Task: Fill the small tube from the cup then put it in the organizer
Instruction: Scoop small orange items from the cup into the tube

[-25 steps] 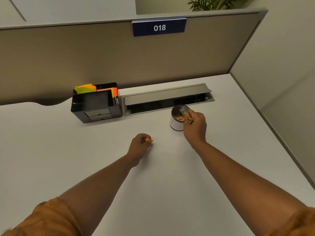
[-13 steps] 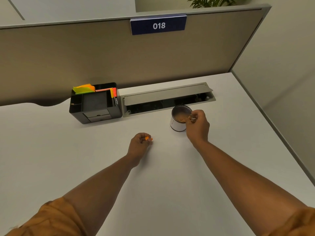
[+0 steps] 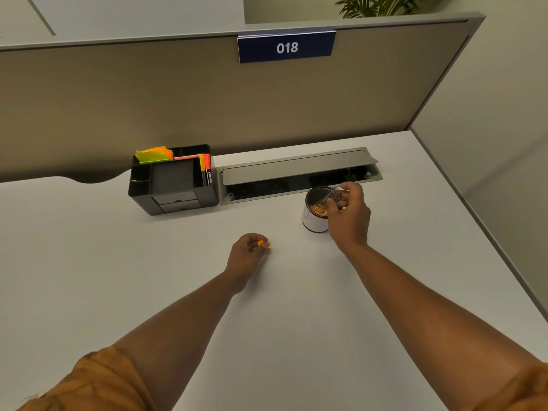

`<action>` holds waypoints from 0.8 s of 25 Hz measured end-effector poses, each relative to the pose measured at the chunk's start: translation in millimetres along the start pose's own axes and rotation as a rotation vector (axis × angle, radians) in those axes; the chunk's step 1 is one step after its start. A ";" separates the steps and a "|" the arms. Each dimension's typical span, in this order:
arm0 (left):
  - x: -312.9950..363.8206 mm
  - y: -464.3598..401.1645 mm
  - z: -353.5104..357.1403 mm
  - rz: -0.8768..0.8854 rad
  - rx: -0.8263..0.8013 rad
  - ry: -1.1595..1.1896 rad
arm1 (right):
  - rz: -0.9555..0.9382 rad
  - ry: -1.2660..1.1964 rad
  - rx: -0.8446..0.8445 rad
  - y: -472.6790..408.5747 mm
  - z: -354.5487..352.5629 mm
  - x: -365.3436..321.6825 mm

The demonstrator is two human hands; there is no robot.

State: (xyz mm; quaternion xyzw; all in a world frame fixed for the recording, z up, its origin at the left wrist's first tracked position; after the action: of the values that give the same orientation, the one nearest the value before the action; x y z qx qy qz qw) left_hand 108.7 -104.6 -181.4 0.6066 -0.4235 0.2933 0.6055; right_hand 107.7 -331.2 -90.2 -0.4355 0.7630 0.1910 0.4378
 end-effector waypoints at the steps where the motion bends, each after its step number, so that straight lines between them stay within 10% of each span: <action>1: 0.1 0.2 -0.1 0.000 0.000 0.003 | -0.016 0.003 0.002 -1.0 0.1 -1.3; 20: 12.0 10.9 -2.5 -0.108 0.006 0.061 | 0.191 -0.220 0.112 8.9 -6.4 0.2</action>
State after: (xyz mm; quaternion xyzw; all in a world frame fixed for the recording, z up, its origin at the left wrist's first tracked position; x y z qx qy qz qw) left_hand 105.3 -103.0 -165.4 0.6212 -0.3705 0.2799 0.6313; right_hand 97.0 -330.8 -87.7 -0.3123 0.7580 0.2357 0.5220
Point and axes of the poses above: each hand's wrist, its own y-axis away from the middle knuckle, its own z-axis out of the palm, x = y × z, the point moved 1 cm from there along -y, towards the middle knuckle, and after that the axes turned 1 degree about -x, right-handed, at the moved point
